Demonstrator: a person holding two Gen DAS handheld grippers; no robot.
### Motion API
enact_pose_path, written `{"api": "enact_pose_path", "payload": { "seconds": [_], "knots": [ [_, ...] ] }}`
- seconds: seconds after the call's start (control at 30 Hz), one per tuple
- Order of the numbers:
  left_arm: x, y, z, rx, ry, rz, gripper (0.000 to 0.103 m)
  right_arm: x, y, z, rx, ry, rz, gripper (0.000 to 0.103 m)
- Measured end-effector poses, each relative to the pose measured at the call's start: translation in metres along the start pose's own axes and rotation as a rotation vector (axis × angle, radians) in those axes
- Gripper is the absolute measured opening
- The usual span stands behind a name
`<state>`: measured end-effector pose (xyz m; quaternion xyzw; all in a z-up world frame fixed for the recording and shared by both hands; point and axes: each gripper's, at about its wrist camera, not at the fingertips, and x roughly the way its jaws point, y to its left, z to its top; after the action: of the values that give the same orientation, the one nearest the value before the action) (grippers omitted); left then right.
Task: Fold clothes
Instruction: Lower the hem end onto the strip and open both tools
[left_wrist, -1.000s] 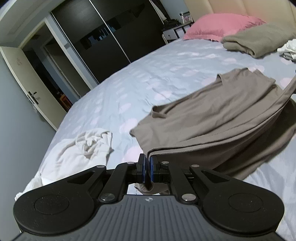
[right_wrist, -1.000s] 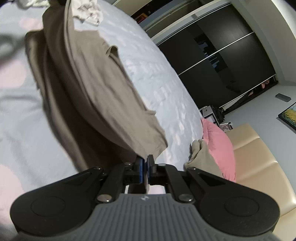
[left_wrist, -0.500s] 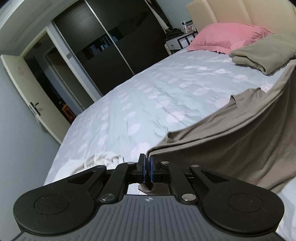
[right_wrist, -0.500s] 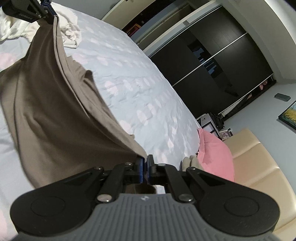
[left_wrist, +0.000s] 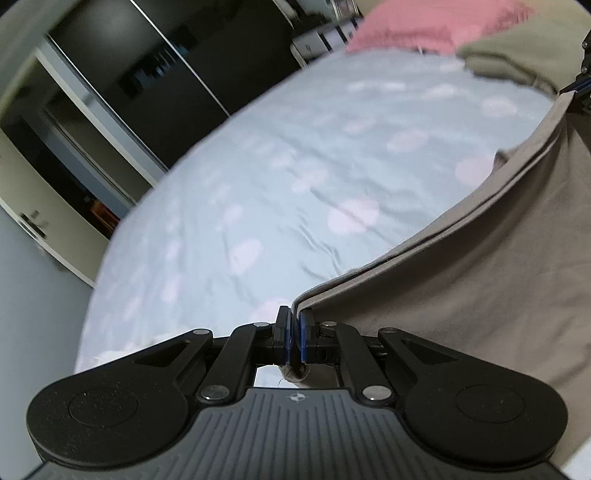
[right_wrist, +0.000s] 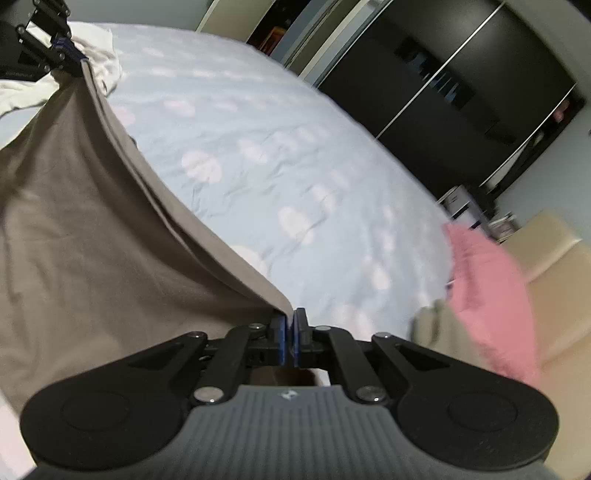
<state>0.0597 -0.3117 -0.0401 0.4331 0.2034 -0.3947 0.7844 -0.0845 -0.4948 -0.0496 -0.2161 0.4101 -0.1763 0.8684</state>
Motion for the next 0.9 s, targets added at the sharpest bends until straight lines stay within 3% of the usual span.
{"api": "enact_pose_path", "payload": {
  "seconds": [0.2,0.37,0.6,0.7,0.73,0.83,0.9],
  "knots": [
    [0.051,-0.009,-0.006,0.036,0.076,-0.052,0.004,0.055,0.006,-0.003,0.007,0.081,0.056,0.007],
    [0.069,-0.005,-0.004,-0.011,0.050,-0.062,0.008,0.083,-0.001,-0.007,0.053,0.116,0.056,0.019],
    [0.073,0.017,0.000,-0.118,0.017,-0.032,0.008,0.087,-0.029,-0.014,0.246,0.117,0.009,0.019],
    [0.062,0.029,-0.003,-0.162,-0.013,-0.085,0.017,0.083,-0.044,-0.018,0.366,0.100,0.043,0.019],
    [0.061,0.032,-0.005,-0.178,-0.007,-0.112,0.025,0.081,-0.050,-0.019,0.406,0.094,0.055,0.020],
    [0.058,0.039,-0.015,-0.237,0.008,-0.162,0.038,0.081,-0.063,-0.027,0.533,0.076,0.115,0.031],
    [0.058,0.043,-0.025,-0.286,0.010,-0.182,0.040,0.084,-0.067,-0.031,0.579,0.088,0.146,0.039]
  ]
}}
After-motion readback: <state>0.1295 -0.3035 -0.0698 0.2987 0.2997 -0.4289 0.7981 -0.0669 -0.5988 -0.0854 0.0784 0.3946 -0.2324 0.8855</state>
